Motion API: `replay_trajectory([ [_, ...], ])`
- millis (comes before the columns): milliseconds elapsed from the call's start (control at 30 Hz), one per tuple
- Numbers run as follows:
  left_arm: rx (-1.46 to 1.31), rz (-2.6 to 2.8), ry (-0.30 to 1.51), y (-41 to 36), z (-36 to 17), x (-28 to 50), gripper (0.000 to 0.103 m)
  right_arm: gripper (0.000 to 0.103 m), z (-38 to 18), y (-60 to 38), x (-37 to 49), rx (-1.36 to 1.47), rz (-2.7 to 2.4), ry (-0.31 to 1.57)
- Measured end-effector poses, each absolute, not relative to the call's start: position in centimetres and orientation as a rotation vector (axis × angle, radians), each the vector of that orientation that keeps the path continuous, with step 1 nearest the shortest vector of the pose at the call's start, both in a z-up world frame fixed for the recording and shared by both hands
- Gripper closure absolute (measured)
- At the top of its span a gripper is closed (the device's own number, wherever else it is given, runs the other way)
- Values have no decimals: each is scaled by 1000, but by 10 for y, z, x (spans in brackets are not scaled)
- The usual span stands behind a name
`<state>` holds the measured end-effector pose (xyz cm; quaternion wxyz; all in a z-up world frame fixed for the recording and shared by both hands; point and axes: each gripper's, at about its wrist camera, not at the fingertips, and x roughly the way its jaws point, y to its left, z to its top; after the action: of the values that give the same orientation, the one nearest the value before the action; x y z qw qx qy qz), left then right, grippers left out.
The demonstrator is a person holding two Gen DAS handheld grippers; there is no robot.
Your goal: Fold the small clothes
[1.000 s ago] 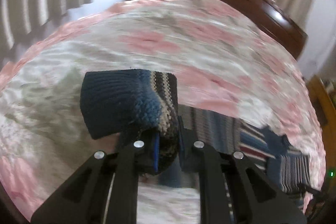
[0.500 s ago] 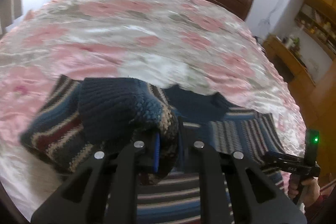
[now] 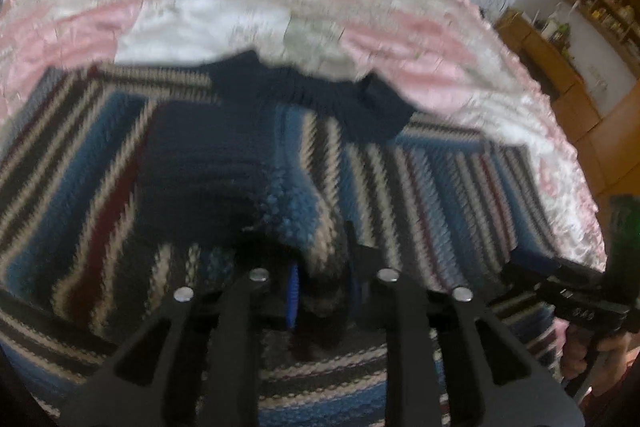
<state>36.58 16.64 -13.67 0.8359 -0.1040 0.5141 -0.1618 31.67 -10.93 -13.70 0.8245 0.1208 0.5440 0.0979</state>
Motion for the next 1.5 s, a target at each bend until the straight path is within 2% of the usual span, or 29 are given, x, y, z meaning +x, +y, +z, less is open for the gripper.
replay_trajectory([
  [67, -251, -353, 1098, 174, -138, 363, 79, 48, -138, -112, 318, 285, 205, 1167],
  [200, -262, -360, 1077, 198, -110, 343, 50, 48, -132, -112, 321, 300, 190, 1188],
  [333, -235, -311, 1024, 246, -77, 325, 43, 47, -119, -88, 325, 275, 221, 1217],
  [433, -162, -161, 1034, 287, -72, 335, 43, 47, -108, -54, 333, 202, 257, 1227],
  [567, -158, -55, 1143, 328, -98, 366, 46, 47, -91, 7, 350, 110, 329, 1206],
  [700, -90, -42, 1214, 335, -126, 380, 50, 47, -83, 55, 372, 82, 374, 1188],
  [1000, -134, -107, 1194, 346, -136, 384, 49, 47, -112, 135, 400, -56, 426, 1234],
  [1067, -143, -118, 1194, 347, -136, 382, 49, 54, -123, 138, 403, -90, 402, 1248],
  [1133, -147, -122, 1193, 347, -137, 380, 49, 75, -130, 134, 406, -88, 391, 1258],
  [1200, -156, -123, 1192, 348, -137, 380, 49, 87, -130, 122, 407, -39, 385, 1250],
  [1500, -159, -102, 1179, 345, -138, 379, 48, 88, -112, 22, 384, 341, 417, 1174],
])
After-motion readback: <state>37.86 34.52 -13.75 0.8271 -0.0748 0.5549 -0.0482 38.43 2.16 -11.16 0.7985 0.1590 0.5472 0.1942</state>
